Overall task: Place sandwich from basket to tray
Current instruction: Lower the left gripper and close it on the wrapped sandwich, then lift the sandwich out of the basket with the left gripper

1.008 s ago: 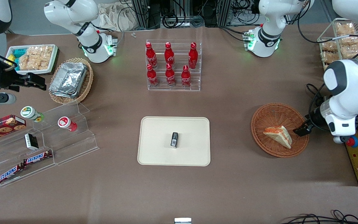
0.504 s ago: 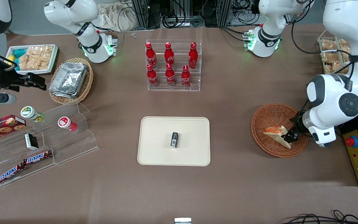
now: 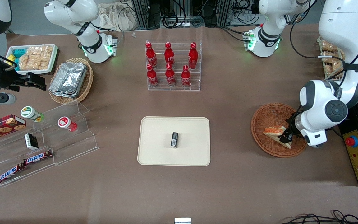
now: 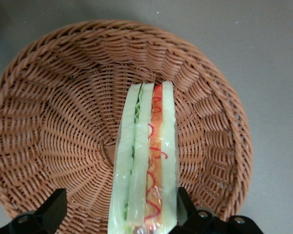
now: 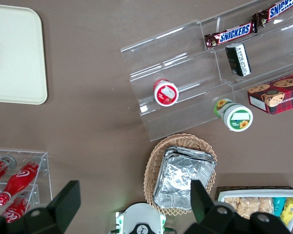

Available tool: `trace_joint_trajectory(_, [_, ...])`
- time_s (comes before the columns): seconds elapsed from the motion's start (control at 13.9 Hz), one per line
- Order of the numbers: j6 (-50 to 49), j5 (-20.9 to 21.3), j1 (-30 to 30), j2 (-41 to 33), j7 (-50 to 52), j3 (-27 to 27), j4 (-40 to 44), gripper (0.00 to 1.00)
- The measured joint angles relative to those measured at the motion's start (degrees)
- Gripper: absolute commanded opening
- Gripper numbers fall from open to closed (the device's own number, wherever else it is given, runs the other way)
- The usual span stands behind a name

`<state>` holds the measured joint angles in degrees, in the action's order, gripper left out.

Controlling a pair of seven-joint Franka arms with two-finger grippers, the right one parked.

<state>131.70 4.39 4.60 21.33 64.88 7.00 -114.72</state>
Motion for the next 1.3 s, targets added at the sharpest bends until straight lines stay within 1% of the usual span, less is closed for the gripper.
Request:
trace_joint_trajectory(0.14, [1.2, 0.0, 0.0, 0.3, 0.0, 0.0, -1.0, 1.0])
trace_joint_trajectory(0.22, [1.4, 0.0, 0.0, 0.4, 0.0, 0.0, -1.2, 0.95])
trace_joint_trajectory(0.36, [2.1, 0.0, 0.0, 0.8, 0.1, 0.0, -1.3, 0.1])
trace_joint_trajectory(0.43, [2.4, 0.0, 0.0, 0.8, 0.3, 0.1, -1.3, 0.0])
trace_joint_trajectory(1.01, [3.3, 0.1, -0.4, 0.8, 2.0, 0.5, -0.7, 0.0])
trace_joint_trajectory(1.22, [2.9, 0.1, -0.4, 0.5, 2.1, 0.5, 1.9, 0.0])
trace_joint_trajectory(1.3, [1.4, 0.1, -0.4, 0.2, 2.1, 0.5, 3.3, 0.0])
